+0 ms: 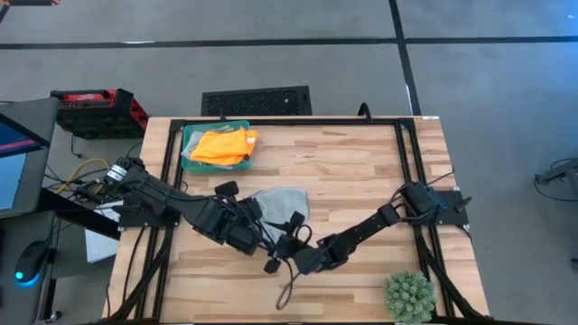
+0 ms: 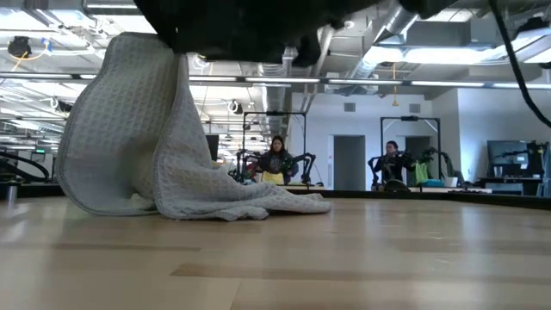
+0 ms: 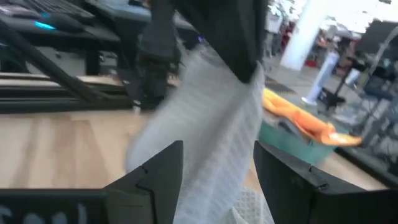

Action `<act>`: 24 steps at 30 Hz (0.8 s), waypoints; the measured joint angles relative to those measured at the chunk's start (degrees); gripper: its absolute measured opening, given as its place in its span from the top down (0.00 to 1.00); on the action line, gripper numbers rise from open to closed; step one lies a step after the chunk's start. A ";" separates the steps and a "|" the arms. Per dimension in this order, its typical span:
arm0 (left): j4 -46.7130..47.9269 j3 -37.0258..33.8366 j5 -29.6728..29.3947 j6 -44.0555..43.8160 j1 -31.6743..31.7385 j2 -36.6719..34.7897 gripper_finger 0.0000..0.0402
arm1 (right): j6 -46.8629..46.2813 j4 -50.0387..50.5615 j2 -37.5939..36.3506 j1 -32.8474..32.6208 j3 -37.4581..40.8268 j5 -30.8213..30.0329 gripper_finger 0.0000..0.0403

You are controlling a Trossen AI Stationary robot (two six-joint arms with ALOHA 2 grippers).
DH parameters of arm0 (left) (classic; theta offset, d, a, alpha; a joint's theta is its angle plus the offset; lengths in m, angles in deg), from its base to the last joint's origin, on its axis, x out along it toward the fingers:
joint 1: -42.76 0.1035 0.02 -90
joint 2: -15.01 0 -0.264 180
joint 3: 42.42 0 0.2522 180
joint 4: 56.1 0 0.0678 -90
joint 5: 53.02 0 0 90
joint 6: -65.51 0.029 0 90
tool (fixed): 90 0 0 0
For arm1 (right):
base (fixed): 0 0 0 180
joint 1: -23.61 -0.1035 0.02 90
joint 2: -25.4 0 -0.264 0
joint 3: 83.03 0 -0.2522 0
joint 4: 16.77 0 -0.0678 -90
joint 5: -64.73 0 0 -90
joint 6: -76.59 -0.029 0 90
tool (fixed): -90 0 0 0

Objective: Fold microfiber towels
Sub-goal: Fold the gray towel

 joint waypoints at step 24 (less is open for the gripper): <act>0.76 9.33 -3.95 5.56 -0.22 0.00 1.00 | -16.23 16.18 0.00 1.98 0.00 2.85 0.45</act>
